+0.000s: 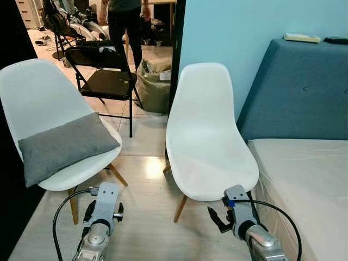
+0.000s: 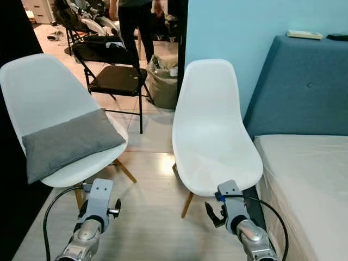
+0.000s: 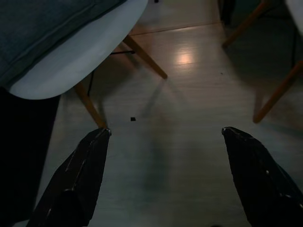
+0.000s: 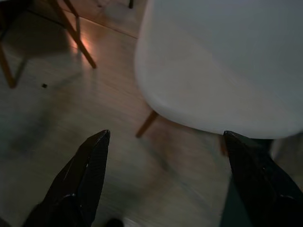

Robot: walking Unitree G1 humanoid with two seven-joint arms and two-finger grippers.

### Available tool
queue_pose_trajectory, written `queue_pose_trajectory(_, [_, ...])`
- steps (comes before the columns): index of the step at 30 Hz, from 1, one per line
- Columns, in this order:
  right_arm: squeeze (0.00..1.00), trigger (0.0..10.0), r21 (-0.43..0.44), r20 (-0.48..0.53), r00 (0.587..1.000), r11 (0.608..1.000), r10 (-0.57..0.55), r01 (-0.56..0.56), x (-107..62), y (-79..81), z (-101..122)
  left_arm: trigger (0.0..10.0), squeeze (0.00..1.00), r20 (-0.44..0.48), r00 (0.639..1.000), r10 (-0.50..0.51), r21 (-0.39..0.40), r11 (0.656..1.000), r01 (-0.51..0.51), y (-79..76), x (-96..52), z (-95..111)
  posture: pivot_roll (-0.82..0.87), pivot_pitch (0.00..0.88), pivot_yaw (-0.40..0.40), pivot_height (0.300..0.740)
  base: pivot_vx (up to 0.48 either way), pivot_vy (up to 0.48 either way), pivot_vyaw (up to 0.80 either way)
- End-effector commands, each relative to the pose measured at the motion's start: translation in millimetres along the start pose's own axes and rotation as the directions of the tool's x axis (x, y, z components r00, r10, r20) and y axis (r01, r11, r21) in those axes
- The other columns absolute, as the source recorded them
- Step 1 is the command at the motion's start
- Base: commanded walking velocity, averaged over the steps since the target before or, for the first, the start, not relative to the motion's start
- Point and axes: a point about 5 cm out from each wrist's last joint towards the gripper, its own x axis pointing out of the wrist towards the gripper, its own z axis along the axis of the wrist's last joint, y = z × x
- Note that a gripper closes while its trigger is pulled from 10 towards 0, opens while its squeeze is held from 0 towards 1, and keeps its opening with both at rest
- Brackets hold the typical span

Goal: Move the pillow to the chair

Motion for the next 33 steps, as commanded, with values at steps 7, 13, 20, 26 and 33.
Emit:
queue_pose_trajectory(7, [0.0,10.0,0.005,-0.01,0.998,0.998,-0.065,0.065,-12.0,-19.3,-7.1,10.0,0.0,-0.034,0.999,-0.032,-0.01,0.999,0.032,-7.7,-3.5,-7.4,0.01,0.096,-0.046,0.74,0.0,0.0,0.0])
queue_pose_trajectory(13, [0.0,10.0,0.016,-0.003,0.992,0.992,-0.124,0.124,-21.6,-35.3,-9.3,10.0,0.0,-0.037,0.999,-0.036,0.0,0.999,0.036,-7.2,-4.6,-9.0,0.01,0.097,-0.044,0.74,0.0,0.0,0.0])
queue_pose_trajectory(20, [0.0,10.0,-0.044,0.02,0.991,0.99,-0.135,0.136,-38.8,-49.6,-13.4,10.0,0.0,-0.037,0.999,-0.032,0.002,0.999,0.032,-4.4,-3.5,-8.4,0.01,0.096,-0.044,0.74,0.0,0.0,0.0])
queue_pose_trajectory(26, [0.0,10.0,-0.054,0.018,0.989,0.987,-0.148,0.149,-52.1,-58.7,-20.4,10.0,0.0,-0.039,0.998,-0.04,-0.002,0.999,0.04,-8.7,-3.3,-7.6,0.0,0.093,-0.044,0.74,0.0,0.0,0.0])
queue_pose_trajectory(33, [0.0,10.0,-0.125,0.024,0.993,0.985,-0.118,0.12,-61.6,-56.4,-24.6,10.0,0.0,-0.039,0.998,-0.04,-0.007,0.999,0.04,-9.4,-3.7,-7.7,0.0,0.093,-0.045,0.74,0.0,0.0,0.0])
